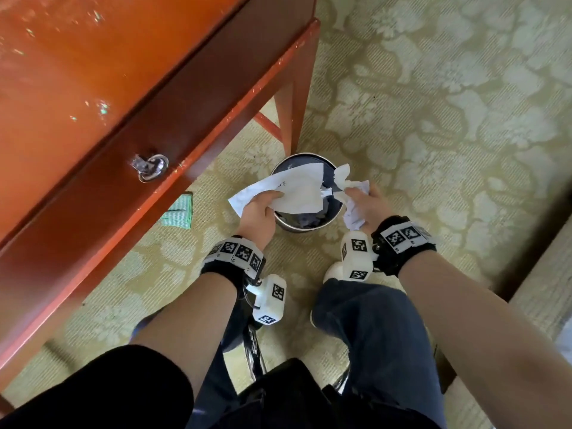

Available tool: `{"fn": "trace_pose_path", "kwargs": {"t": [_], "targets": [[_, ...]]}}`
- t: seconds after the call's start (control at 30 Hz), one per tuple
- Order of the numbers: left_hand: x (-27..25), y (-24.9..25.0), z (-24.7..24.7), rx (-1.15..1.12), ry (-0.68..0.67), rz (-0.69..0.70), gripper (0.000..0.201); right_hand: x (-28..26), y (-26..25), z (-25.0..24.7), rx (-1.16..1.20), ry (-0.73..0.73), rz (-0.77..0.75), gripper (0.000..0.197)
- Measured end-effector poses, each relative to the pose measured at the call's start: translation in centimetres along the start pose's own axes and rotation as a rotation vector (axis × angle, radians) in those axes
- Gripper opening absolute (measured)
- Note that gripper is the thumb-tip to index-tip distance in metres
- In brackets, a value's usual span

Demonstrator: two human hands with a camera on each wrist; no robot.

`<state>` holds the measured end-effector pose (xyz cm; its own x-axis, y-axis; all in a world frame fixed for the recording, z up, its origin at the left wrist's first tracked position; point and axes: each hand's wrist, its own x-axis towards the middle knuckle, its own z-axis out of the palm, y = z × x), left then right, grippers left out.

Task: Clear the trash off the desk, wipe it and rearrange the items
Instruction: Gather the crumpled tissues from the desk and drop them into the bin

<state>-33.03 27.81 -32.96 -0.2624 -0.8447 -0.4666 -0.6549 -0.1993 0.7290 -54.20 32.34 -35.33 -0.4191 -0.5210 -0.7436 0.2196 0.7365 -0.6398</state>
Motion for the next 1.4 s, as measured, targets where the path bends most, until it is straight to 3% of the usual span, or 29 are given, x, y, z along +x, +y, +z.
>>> {"fn": "trace_pose_path", "kwargs": {"t": [0.13,0.3,0.63,0.77,0.93,1.03,1.1,1.17,1.3,1.4], "targets": [[1.4,-2.5,1.9,0.018,-0.041,0.008,0.042,1.6,2.5,0.1,0.015,-0.026,0.104,0.03],[3.2,-4.4,3.8,-0.037,-0.06,-0.032,0.044,3.4,4.0,0.4,-0.14,-0.028,0.166,0.053],[7.6,-3.9,5.5,-0.077,-0.045,-0.093,0.036,5.7,2.7,1.7,-0.19,-0.027,0.263,0.059],[8.7,-3.2,6.4,-0.091,-0.125,-0.194,0.039,6.9,2.3,2.0,-0.2,-0.032,0.29,0.069],[8.7,-2.9,6.8,-0.15,-0.247,-0.193,0.052,8.6,2.9,2.0,-0.045,-0.142,0.354,0.102],[8.6,-3.7,7.0,-0.106,-0.284,-0.214,0.065,6.2,1.2,2.7,0.123,-0.186,0.335,0.067],[8.3,-4.1,6.8,-0.183,-0.276,-0.26,0.072,6.0,1.1,2.6,0.166,-0.191,0.315,0.073],[8.0,-4.2,6.6,-0.261,-0.263,-0.295,0.076,5.9,1.0,2.7,0.187,-0.193,0.248,0.065],[7.6,-4.5,6.0,-0.297,-0.269,-0.303,0.085,5.1,1.2,3.0,0.263,-0.204,0.314,0.076],[7.5,-4.6,5.8,-0.321,-0.289,-0.315,0.09,4.9,1.5,2.9,0.295,-0.216,0.311,0.068]]}}
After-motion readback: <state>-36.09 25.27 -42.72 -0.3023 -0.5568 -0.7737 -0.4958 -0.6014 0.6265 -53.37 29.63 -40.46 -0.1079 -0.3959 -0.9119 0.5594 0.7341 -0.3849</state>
